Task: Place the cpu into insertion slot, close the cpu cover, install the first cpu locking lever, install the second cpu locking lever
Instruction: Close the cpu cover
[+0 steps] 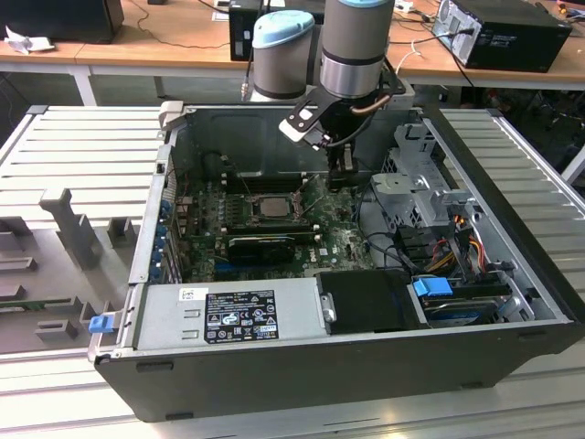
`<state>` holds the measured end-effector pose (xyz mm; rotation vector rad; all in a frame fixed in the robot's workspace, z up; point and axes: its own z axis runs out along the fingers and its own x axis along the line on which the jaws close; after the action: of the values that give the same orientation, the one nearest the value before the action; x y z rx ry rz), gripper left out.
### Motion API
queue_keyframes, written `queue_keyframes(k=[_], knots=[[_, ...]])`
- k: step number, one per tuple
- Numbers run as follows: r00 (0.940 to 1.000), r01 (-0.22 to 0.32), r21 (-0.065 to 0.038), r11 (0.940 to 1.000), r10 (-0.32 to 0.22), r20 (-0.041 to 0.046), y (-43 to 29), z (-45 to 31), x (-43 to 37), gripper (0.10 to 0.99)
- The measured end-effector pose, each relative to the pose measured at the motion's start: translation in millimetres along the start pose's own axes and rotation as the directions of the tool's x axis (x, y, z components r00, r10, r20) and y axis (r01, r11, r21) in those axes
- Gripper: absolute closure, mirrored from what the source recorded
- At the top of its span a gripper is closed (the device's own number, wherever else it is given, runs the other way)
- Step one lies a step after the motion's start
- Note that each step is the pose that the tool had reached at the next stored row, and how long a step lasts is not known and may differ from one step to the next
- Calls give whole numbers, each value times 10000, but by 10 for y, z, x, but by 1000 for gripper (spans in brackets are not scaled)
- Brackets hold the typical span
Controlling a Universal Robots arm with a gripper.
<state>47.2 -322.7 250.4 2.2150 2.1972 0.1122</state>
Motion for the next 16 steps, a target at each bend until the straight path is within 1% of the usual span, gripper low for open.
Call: queue_keyframes(k=[5,6,9,16], knots=[[10000,-1,0,10000,1,0,-80,-5,-1,980],[10000,-1,0,10000,1,1,-110,-7,-1,980],[10000,0,0,10000,0,0,-166,-11,-1,980],[10000,0,0,10000,0,1,-199,-13,-1,980]])
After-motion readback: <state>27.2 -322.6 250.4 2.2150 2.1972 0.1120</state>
